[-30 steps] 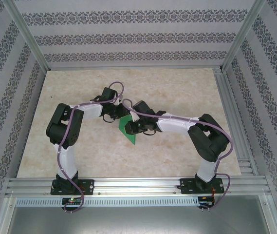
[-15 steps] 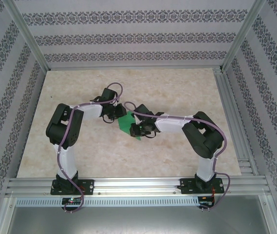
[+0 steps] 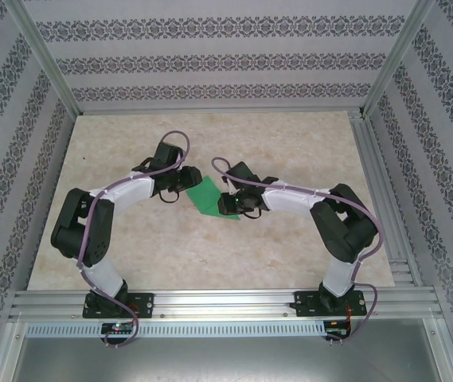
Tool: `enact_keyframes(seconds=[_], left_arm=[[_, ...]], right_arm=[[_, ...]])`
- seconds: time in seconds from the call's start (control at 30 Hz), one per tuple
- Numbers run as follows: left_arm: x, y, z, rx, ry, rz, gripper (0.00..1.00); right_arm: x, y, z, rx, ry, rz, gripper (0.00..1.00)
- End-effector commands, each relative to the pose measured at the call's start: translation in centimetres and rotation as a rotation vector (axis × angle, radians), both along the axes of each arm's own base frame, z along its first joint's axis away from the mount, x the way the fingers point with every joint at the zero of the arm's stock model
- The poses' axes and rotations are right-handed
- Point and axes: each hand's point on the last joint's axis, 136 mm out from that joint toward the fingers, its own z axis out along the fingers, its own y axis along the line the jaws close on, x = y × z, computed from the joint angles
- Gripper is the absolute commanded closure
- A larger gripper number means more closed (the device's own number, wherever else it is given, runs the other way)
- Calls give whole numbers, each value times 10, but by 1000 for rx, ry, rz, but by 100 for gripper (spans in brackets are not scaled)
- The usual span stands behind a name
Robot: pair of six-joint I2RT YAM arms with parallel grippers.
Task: Fold a paper plane with a square sheet of paper (pick it up from the middle)
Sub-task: Rotate the paper at the center of the table, then fold the wing for the fifth time at the center of the table.
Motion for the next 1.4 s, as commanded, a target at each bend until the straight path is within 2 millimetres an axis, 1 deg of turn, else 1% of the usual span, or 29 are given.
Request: enact_keyframes(seconds=[0.0,0.1,0.2,0.33,0.57,0.87,1.0,1.2,1.23,1.3,1.37], left_arm=[[-11,12,-3,23,11,47,53],[-19,15,-4,16,17,57,47],[-26,17,-6,9,30,62,43],[-35,15,-10,-11,54,52,39],[-42,14,-17,-36,77,53,36],[-53,5,-21,-85,105,24,35],[-59,1,-25,-101,121,16,35],[-65,-8,-29,-120,138,-9,35],[-65,-8,-30,-120,141,-8,35],[-65,-9,-29,-118,138,-7,34],[-65,-8,-30,-113,138,-4,34]], right_arm=[[19,10,31,34,-95,7,78],[27,16,27,31,-95,4,78],[35,23,23,34,-100,1,78],[40,22,12,21,-80,-16,78],[44,15,1,33,-59,-37,78],[50,6,-23,52,-7,-68,78],[50,4,-27,54,0,-74,78],[52,2,-22,63,-6,-81,78],[52,2,-18,74,-6,-81,77],[52,5,-2,108,-26,-71,74],[50,5,20,134,-61,-62,71]])
